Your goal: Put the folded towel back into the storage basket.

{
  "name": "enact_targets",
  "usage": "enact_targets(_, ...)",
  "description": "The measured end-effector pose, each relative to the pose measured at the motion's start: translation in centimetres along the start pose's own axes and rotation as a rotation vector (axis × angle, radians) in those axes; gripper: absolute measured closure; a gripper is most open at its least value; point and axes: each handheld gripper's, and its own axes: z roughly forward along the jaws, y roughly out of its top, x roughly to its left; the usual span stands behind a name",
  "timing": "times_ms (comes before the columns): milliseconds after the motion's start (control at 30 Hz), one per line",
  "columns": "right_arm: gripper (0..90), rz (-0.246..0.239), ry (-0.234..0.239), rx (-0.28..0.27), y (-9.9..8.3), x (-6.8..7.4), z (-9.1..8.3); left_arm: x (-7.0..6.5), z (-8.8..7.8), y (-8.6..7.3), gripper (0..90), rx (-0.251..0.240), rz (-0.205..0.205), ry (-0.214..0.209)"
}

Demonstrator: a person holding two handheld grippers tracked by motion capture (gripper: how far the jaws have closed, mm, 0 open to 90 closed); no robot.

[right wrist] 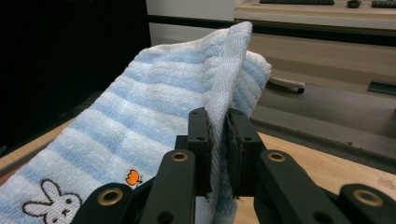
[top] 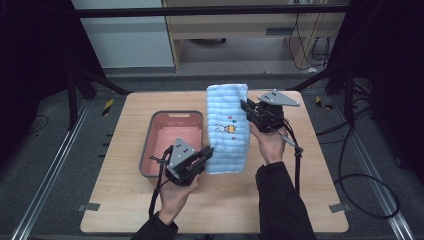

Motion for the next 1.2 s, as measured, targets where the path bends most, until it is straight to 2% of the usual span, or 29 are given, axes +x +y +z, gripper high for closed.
enact_targets(367, 81.2, -0.012, 0.029, -0.005, 1.3, 1.9, 1.4, 1.6, -1.8, 0.5, 86.2, -0.010, -0.004, 0.035)
enact_targets(567, 81.2, -0.011, 0.041, -0.006, 1.6, 2.5, 2.0, 2.3, -2.6, 0.6, 86.2, -0.007, 0.004, 0.056)
enact_targets(833, 81.2, -0.015, 0.061, -0.011, 2.1, 4.1, 3.4, 3.6, -3.8, 0.7, 86.2, -0.012, -0.008, 0.078)
enact_targets(1200, 81.2, -0.015, 0.085, -0.018, 2.6, 5.5, 4.6, 5.1, -5.1, 0.4, 86.2, -0.021, -0.021, 0.107)
